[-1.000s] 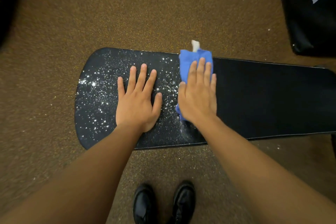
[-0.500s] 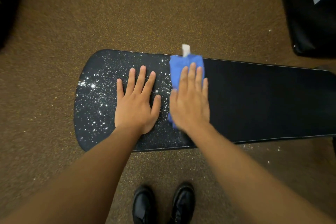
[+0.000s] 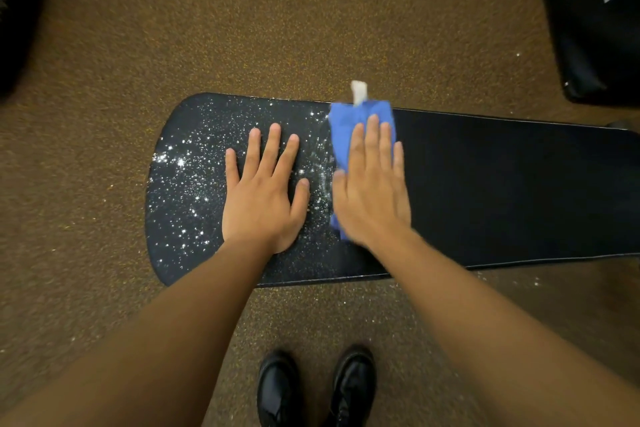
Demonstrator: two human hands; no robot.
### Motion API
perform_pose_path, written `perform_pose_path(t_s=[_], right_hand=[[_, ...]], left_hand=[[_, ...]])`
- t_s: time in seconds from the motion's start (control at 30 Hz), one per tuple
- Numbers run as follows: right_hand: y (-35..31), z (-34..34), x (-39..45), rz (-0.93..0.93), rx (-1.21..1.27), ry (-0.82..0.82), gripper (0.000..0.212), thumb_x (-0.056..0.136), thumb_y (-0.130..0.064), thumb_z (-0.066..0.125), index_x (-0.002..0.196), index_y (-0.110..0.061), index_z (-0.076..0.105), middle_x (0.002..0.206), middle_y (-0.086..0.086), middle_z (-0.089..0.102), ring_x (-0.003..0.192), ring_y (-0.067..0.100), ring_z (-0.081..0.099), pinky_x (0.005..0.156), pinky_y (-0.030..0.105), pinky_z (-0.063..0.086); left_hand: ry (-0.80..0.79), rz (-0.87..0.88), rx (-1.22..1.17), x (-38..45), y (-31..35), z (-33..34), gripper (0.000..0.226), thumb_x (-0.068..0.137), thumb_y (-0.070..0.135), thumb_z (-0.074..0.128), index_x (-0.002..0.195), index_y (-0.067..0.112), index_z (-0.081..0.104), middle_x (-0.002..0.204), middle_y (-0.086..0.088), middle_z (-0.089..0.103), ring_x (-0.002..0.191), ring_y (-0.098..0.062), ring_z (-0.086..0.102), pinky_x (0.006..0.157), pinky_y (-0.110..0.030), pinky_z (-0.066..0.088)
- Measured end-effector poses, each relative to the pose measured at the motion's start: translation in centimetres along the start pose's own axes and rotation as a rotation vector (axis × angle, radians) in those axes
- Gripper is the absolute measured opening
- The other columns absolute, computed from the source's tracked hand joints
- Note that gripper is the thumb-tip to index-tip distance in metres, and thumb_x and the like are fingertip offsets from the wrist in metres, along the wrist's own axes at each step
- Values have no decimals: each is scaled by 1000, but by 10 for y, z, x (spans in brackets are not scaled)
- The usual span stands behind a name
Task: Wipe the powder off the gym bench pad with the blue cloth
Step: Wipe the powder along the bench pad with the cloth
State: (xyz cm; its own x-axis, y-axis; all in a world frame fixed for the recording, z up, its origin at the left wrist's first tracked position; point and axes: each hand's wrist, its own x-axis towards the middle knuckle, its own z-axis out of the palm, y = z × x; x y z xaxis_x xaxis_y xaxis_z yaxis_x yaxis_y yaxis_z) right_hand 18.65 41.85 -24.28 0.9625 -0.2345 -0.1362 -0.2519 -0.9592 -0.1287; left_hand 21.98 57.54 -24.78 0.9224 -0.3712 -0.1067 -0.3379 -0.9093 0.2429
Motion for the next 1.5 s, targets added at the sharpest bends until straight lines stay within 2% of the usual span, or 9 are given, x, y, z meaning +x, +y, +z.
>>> perform_pose_path(t_s=[0.13, 0.37, 0.6, 0.73, 0.9, 1.1, 1.2, 1.33, 1.5], right_hand=[[25, 4, -63, -196, -6, -78, 69, 96, -38, 18, 154, -4, 4, 163, 14, -4, 150, 28, -8, 121, 48, 5], [17, -3, 14, 132, 34, 12, 72, 94, -36, 25, 153, 1, 5, 161, 22, -1, 149, 35, -4, 121, 50, 5], [32, 6, -79, -224, 1, -59, 70, 95, -37, 27, 154, -4, 8, 162, 16, 1, 150, 29, -2, 121, 49, 9], [58, -1, -53, -62, 11, -56, 72, 92, -37, 24, 154, -3, 9, 163, 15, 0, 150, 28, -4, 121, 48, 8], [7, -5, 21, 59, 36, 6, 75, 89, -37, 16, 154, -1, 7, 162, 20, 1, 150, 32, -4, 121, 49, 4], [15, 3, -54, -185, -8, -83, 70, 95, -38, 19, 154, -5, 3, 162, 16, -6, 150, 29, -9, 121, 47, 4], [36, -1, -32, 0, -16, -40, 72, 93, -38, 20, 154, -2, 8, 162, 18, 0, 150, 31, -3, 121, 48, 6], [6, -4, 28, 168, 59, -11, 69, 100, -38, 25, 153, -1, 3, 162, 21, -4, 149, 35, -7, 121, 50, 1], [-8, 1, -20, -72, 6, -14, 66, 101, -38, 20, 154, -1, 7, 162, 20, 0, 150, 33, -4, 121, 50, 8]], left_hand=[[0, -4, -4, 2, -2, 0, 64, 98, 51, 19, 157, 27, 12, 165, 2, 0, 151, -21, -9, 120, -52, -4], [-6, -4, -7, -1, -1, -1, 64, 98, 51, 19, 157, 27, 11, 165, 2, -2, 151, -21, -10, 120, -52, -5], [-6, 2, -10, 0, -3, 0, 65, 98, 51, 21, 157, 26, 14, 165, 1, 0, 151, -21, -8, 120, -53, -3], [-10, -2, -10, -1, -3, -1, 64, 99, 51, 19, 157, 27, 11, 165, 2, -2, 151, -21, -11, 120, -52, -4], [-6, -2, -8, -1, -1, -1, 64, 98, 50, 21, 157, 26, 13, 165, 2, 1, 151, -21, -8, 120, -53, -3], [-6, -5, -12, 1, -2, -1, 65, 97, 50, 21, 157, 26, 14, 165, 2, 0, 151, -21, -8, 120, -52, -3], [-16, -8, -15, 0, -3, -2, 64, 98, 51, 19, 157, 27, 10, 165, 3, -3, 151, -20, -11, 120, -52, -5], [-13, -10, -14, -1, -1, -1, 64, 97, 50, 20, 157, 27, 11, 165, 3, -2, 151, -21, -10, 120, -52, -6], [-12, 0, -21, 1, -2, -1, 65, 97, 49, 22, 157, 26, 13, 165, 2, -1, 151, -21, -9, 120, -52, -4]])
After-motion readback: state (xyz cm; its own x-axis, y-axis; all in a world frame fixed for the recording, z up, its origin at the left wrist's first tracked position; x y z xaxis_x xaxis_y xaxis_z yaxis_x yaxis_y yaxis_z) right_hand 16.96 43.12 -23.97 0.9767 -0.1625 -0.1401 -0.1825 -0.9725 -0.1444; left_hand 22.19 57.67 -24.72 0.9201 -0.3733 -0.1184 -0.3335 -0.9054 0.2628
